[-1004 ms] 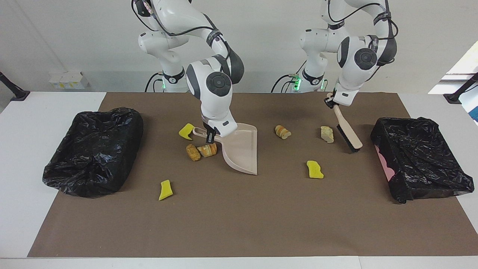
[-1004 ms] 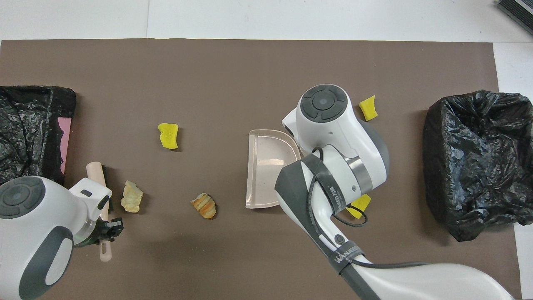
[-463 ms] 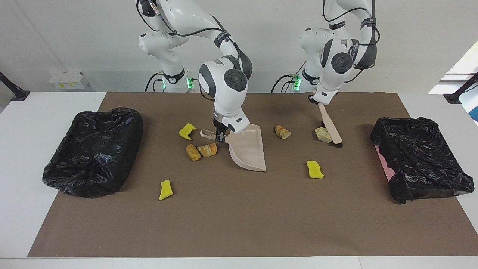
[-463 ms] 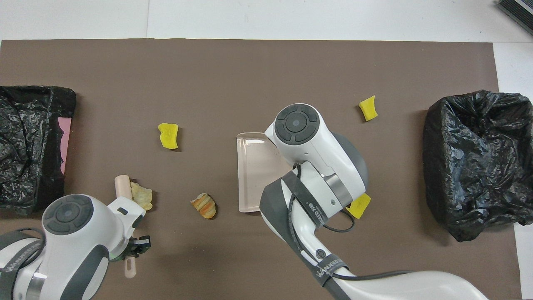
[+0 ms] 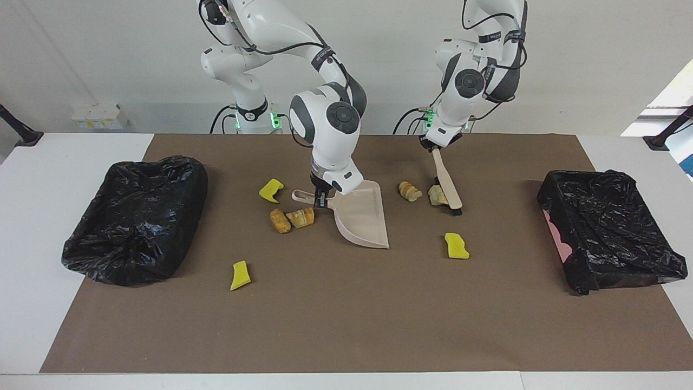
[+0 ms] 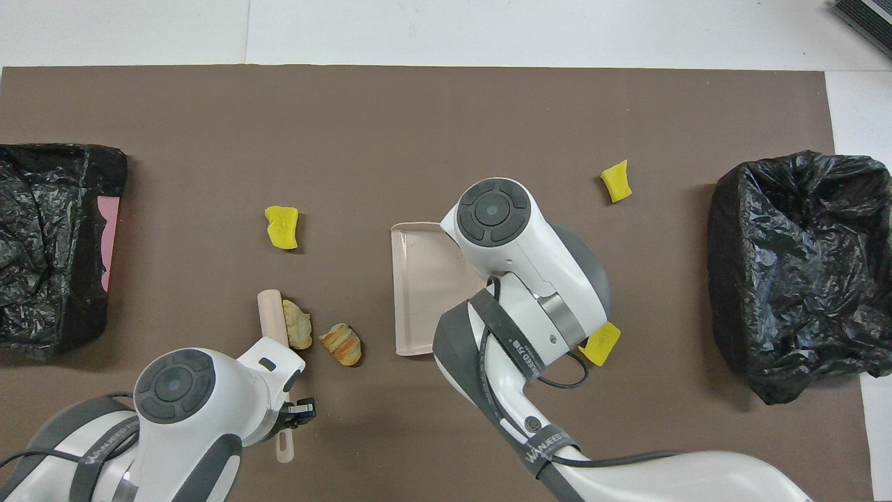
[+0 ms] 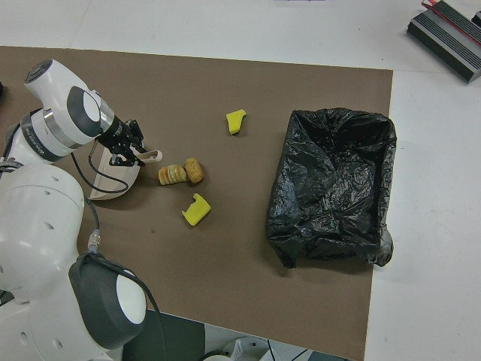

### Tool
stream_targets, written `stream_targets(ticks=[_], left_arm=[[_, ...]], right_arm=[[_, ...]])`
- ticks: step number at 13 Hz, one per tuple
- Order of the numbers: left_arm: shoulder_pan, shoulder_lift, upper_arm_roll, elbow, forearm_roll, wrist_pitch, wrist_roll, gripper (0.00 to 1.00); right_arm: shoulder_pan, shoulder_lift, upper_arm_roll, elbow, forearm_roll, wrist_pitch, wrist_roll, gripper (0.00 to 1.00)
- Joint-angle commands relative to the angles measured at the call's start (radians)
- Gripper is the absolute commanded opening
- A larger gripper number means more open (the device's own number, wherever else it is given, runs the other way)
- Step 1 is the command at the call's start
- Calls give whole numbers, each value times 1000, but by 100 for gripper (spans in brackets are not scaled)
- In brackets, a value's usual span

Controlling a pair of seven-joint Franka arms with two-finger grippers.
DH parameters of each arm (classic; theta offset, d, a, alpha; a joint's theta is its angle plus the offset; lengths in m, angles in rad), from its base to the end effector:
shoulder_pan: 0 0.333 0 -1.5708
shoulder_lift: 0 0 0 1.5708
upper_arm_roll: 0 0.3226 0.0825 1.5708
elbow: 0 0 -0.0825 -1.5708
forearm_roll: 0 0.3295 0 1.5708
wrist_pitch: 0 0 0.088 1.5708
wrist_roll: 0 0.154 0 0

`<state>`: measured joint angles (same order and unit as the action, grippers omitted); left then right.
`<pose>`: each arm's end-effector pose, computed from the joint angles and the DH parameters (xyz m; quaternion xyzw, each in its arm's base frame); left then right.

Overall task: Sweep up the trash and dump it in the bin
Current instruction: 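Sweep the scraps into the dustpan with the left gripper's brush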

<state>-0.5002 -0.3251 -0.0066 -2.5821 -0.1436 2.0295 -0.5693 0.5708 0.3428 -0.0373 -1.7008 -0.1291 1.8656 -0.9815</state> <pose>0.2852 -0.1744 0.3510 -0.9893 -0.0701 0.1276 0.0071 0.5038 0.2813 0.3666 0.7049 0.7006 -0.1011 0.0448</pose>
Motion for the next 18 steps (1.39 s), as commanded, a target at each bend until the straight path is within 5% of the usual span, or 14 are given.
stream_targets(ticks=[1,11,16,18], left_arm=[[-78,57,13,-10,-71,105,-30,0],[-254,179,11,141,-178,239,-9,0],[-255,305,13,356,-180,225,-26,0],[-235,302,22,372,-174,224,-14,0]], right_arm=[[9,10,5,-10,-1,33,33,0],[11,25,5,-5,11,67,90,0],[11,25,5,16,9,55,110,0],[11,25,5,26,9,52,129,0]])
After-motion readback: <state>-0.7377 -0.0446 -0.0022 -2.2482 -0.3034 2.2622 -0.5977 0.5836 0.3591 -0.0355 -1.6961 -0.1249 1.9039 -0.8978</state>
